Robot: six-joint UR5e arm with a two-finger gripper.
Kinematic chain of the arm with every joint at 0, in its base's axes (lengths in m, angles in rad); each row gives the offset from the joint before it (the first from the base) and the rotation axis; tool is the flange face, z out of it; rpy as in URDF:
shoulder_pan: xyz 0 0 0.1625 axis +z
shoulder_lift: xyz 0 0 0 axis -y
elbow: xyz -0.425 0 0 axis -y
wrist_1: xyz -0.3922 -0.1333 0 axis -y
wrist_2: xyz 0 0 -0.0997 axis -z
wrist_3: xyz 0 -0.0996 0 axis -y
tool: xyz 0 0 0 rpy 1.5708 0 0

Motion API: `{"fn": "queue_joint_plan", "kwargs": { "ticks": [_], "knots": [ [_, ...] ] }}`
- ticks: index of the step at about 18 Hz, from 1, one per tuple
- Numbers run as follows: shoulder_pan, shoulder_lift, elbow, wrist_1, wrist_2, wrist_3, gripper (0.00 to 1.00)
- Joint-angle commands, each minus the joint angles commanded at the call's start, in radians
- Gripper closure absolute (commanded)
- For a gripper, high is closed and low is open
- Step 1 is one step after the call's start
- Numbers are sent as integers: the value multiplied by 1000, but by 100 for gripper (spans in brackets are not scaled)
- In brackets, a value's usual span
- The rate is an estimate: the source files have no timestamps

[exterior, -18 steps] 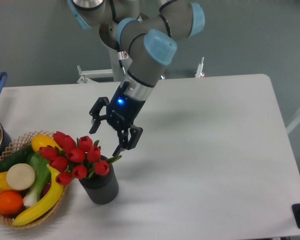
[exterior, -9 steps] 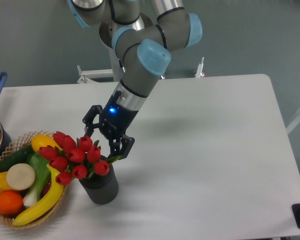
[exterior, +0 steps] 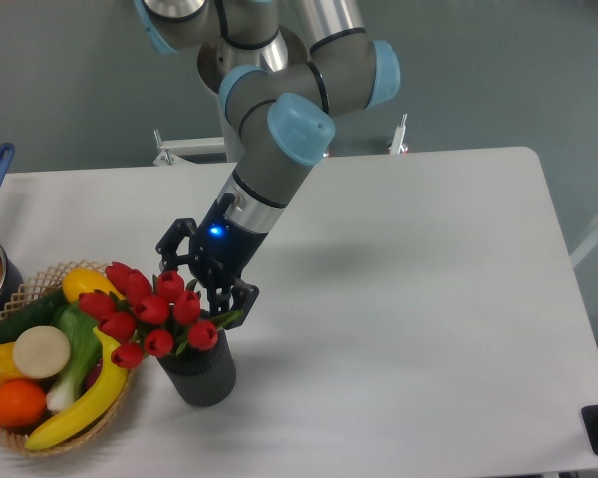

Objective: Pick up the flowers from the vase
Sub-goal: 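Lower the open gripper around the tulip stems above the vase rim, then close the gripper on the tulip stems just above the vase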

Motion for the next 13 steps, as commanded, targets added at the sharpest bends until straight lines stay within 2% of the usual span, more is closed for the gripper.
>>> {"fn": "queue_joint_plan", "kwargs": {
  "ticks": [12, 13],
  "knots": [
    [-17, -38, 60, 0, -2, -69, 0],
    [-17, -40, 61, 2, 0, -69, 3]
  ]
}}
